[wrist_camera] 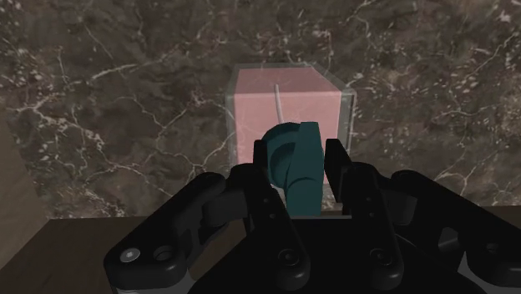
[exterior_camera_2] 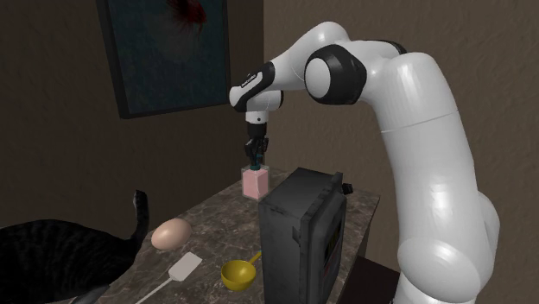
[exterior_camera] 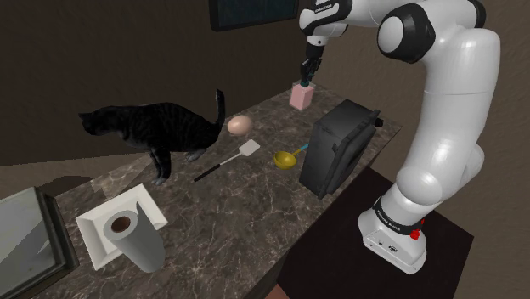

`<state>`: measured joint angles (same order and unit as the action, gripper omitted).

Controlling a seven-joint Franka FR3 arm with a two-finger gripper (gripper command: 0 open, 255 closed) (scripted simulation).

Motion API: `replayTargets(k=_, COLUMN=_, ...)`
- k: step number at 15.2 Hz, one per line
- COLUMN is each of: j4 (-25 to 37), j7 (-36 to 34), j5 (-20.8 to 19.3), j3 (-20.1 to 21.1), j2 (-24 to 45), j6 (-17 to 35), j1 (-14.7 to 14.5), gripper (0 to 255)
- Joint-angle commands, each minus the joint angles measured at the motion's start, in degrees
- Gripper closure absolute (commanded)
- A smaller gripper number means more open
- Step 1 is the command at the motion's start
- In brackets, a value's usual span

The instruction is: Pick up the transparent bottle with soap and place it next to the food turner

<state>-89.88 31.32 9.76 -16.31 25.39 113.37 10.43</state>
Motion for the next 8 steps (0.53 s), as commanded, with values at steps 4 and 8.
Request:
replayTargets(k=4, j4=-0.1, j7=0.0, j5=0.0, j3=0.0, j2=0.0, j6=0.0, j1=0.0, gripper=255)
replayTargets(k=8, j4=1.4, j7=-0.2, j5=-0.3, j3=-0.1, j2=-0.6, j6=-2.0, j1=0.0, gripper=255)
